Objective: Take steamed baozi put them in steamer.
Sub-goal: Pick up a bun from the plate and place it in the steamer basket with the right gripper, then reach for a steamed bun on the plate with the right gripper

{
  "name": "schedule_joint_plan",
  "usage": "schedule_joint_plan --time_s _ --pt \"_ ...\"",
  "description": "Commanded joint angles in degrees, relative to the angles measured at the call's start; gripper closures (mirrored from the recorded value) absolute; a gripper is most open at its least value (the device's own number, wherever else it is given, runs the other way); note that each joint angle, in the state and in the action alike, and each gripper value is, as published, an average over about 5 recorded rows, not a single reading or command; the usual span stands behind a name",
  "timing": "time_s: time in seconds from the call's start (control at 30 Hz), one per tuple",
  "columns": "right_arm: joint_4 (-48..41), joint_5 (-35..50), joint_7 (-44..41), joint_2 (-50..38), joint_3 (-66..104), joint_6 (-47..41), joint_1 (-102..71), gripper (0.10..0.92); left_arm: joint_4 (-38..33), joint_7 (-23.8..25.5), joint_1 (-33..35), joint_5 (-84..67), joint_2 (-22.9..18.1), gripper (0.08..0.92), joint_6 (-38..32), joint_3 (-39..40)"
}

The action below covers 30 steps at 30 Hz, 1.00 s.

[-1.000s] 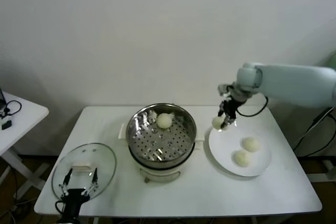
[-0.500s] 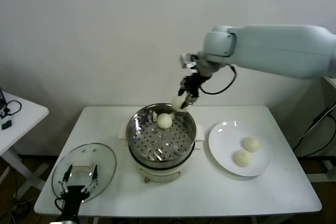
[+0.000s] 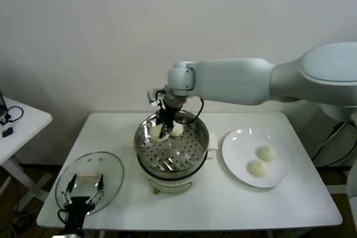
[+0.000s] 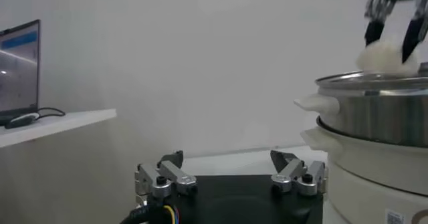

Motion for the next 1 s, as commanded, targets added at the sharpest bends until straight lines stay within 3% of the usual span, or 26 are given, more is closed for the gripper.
schedule_joint_plan --time_s 0.03,0.4,0.73,1.0 --pt "-3.43 -2.65 1.03 3.68 0.96 -0.34 -5.16 0.504 0.11 0.00 0.01 0.08 -0.08 0.177 -0.05 0.10" --pt "-4.10 -2.90 1.52 3.31 1.13 -0.07 -5.17 0.485 -0.20 0.00 -0.22 -0.04 0.00 0.177 0.03 -0.02" --pt "0.19 -2.01 1.31 -2.39 2.20 0.45 -2.28 0.237 -1.27 0.01 0.33 0.08 -0.29 0.177 0.14 -0.06" --pt "9.41 0.08 -4.56 -17.62 -7.95 4.66 11.49 0.203 -2.89 -0.07 1.66 0.36 -0.65 0.177 -0.03 -0.16"
